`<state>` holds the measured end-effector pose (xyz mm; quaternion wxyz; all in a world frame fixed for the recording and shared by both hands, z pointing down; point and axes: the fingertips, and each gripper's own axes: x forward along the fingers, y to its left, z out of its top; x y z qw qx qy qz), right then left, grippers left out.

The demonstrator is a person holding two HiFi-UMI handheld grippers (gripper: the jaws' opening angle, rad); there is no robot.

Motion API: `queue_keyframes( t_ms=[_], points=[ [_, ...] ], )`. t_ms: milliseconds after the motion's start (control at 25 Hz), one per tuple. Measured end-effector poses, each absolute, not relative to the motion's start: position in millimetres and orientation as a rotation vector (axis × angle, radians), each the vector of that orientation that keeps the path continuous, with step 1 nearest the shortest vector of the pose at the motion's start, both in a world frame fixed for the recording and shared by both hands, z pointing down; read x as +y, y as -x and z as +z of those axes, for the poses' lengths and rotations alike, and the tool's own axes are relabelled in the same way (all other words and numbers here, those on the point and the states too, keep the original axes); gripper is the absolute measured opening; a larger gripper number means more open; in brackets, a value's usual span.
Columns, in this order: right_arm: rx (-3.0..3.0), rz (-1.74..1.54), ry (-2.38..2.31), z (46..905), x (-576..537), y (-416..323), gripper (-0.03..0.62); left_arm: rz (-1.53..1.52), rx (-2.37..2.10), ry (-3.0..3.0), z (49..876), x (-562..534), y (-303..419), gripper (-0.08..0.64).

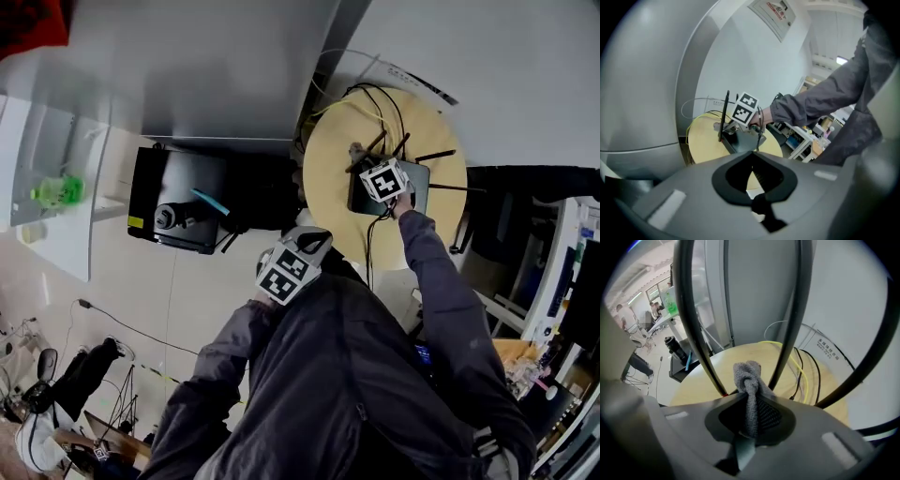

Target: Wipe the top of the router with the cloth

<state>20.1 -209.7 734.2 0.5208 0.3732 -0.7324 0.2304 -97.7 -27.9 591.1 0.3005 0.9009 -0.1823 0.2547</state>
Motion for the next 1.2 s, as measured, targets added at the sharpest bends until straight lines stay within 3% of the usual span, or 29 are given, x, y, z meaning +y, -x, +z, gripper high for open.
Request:
queue_keyframes(
  t_ms=[560, 920, 1200],
  points=[
    [-1.746, 0.429, -0.830, 723.9, -218.6, -33.4, 0.034, 0.724, -0.516, -2.404, 585.4, -22.7, 84.7, 0.000],
    [-1.562, 0.595, -0.966, 736.3, -186.8, -151.1, 0.035, 0.753, -0.490, -2.418, 585.3, -13.3, 65.2, 0.000],
    [-1.555, 0.683, -1.018, 737.2, -172.3, -200.7, 0.035, 0.765, -0.481, -2.420, 584.6, -9.5, 55.0, 0.000]
  ],
)
